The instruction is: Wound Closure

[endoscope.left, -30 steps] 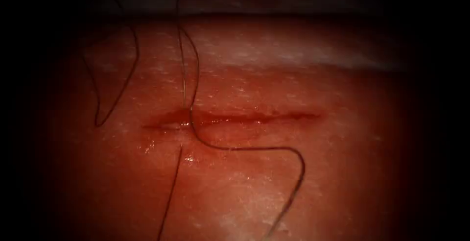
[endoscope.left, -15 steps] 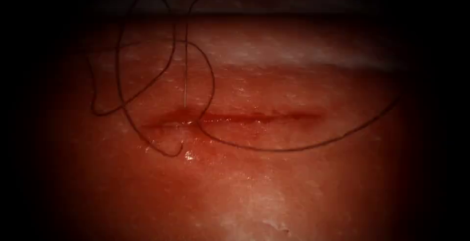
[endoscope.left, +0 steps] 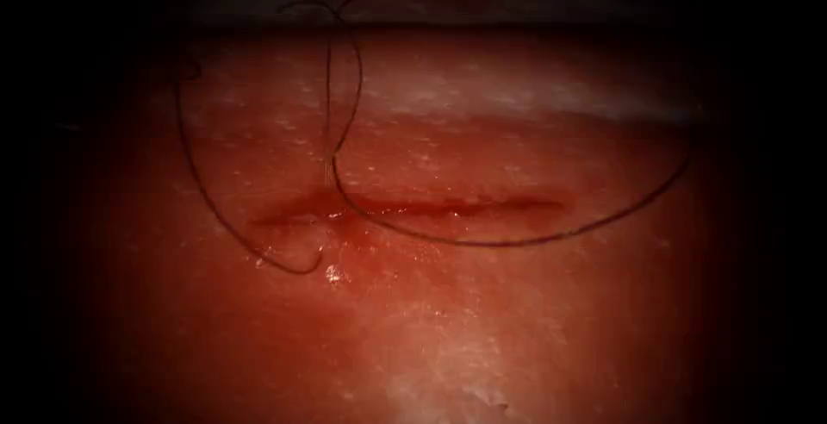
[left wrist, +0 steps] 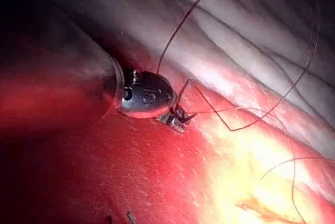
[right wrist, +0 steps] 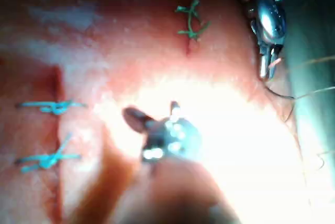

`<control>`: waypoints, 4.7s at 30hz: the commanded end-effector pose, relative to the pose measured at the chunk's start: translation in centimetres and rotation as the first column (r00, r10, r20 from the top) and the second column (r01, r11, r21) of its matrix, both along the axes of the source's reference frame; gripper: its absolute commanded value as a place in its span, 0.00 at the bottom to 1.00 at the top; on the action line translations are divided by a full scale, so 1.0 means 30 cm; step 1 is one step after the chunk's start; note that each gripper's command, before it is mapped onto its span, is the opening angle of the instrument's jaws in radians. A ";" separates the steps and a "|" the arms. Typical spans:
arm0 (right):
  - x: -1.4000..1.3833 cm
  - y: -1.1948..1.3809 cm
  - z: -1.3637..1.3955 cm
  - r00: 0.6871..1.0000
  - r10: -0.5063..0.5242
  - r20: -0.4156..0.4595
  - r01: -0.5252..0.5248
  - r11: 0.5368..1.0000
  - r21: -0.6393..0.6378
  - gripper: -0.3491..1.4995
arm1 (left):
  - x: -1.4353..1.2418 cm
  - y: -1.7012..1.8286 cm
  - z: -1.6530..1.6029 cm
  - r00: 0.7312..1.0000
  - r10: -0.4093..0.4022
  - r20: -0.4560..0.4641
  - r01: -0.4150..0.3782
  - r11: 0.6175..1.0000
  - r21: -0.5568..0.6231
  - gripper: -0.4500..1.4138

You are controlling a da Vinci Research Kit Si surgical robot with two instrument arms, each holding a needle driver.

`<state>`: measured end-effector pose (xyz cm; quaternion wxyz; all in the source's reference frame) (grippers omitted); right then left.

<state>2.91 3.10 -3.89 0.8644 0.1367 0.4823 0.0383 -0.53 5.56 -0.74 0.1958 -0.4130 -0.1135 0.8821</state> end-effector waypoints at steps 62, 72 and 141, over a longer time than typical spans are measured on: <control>0.0026 -0.0011 0.0064 1.000 0.009 0.005 -0.008 1.000 -0.007 0.90 | -0.0624 0.016 -0.095 0.929 -0.194 0.315 0.051 0.910 0.411 0.60; 0.0026 -0.0010 0.0066 1.000 0.009 0.005 -0.009 1.000 -0.007 0.90 | -0.0627 0.011 -0.084 0.981 -0.113 0.159 0.034 0.902 0.429 0.61; -0.0149 0.0124 0.0109 0.962 0.248 0.115 -0.247 0.969 -0.022 0.89 | -0.0974 0.150 -0.035 0.988 -0.143 -0.059 0.145 0.989 0.039 0.05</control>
